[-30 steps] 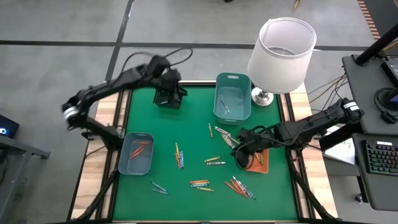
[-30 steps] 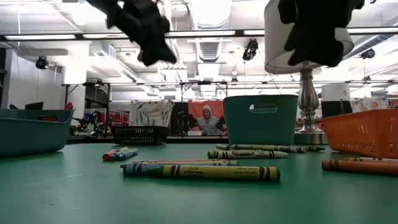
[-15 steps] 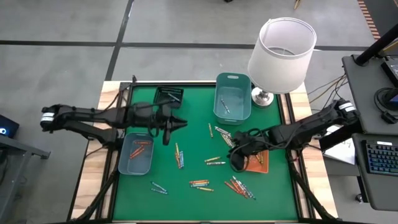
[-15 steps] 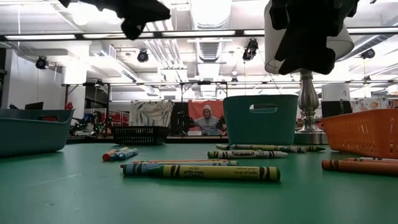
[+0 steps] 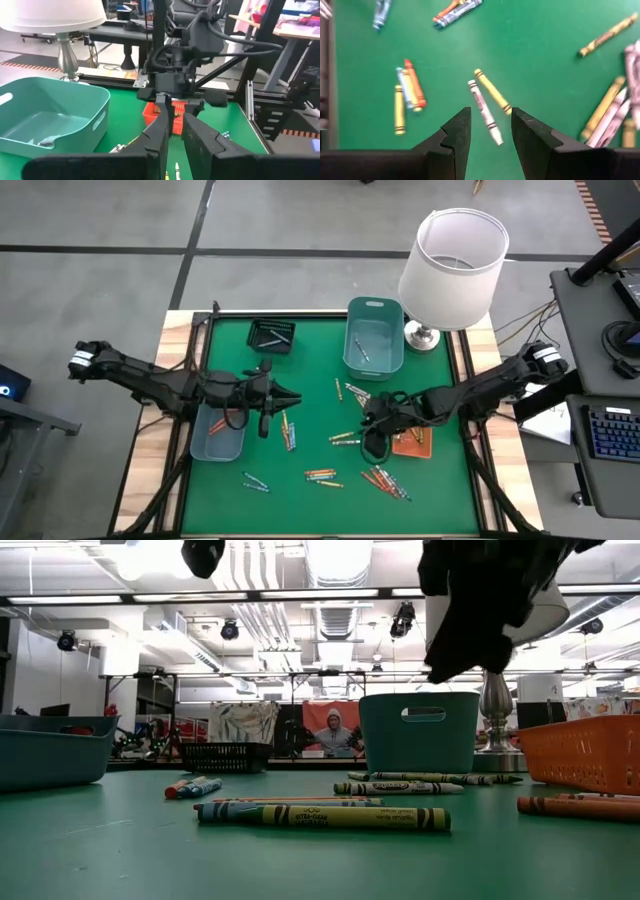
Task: Sort crayons
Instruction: Put the white crayon into the green bin
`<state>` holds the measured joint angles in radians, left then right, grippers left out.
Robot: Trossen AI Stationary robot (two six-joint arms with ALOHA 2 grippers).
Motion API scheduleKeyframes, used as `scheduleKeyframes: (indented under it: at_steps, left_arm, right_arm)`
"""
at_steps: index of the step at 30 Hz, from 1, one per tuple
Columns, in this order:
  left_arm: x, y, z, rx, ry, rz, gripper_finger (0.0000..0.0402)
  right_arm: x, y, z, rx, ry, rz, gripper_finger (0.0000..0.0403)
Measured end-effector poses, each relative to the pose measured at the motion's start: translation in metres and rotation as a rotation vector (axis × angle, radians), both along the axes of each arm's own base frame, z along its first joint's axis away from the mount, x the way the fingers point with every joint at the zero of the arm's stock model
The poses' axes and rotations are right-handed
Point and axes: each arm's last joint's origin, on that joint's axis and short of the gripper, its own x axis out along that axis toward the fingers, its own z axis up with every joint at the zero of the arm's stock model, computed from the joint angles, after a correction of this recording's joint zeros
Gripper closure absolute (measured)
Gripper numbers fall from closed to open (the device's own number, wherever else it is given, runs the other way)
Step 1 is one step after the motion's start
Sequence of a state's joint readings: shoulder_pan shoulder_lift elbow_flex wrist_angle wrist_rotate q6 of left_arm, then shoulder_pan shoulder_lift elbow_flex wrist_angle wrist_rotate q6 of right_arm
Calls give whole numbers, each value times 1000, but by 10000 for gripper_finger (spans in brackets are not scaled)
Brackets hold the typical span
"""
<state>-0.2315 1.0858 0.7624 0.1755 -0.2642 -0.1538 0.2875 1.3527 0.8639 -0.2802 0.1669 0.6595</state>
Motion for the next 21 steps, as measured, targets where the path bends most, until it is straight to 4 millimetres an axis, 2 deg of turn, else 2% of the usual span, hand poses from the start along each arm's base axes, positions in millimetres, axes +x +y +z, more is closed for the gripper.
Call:
scheduleKeyframes:
  at_steps: [6,10,14,21]
  left_arm:
    - [2,0,-1,-6,1,33,361]
    - [3,0,-2,-6,5,43,361]
    - [5,0,-4,-5,14,45,361]
    - [6,1,-6,7,21,93,361]
  right_arm:
    - [11,1,-20,-139,43,113,273]
    - [16,8,-32,-159,95,202,273]
    - [26,15,-36,-190,108,275,273]
    - [58,26,-35,-292,189,393,273]
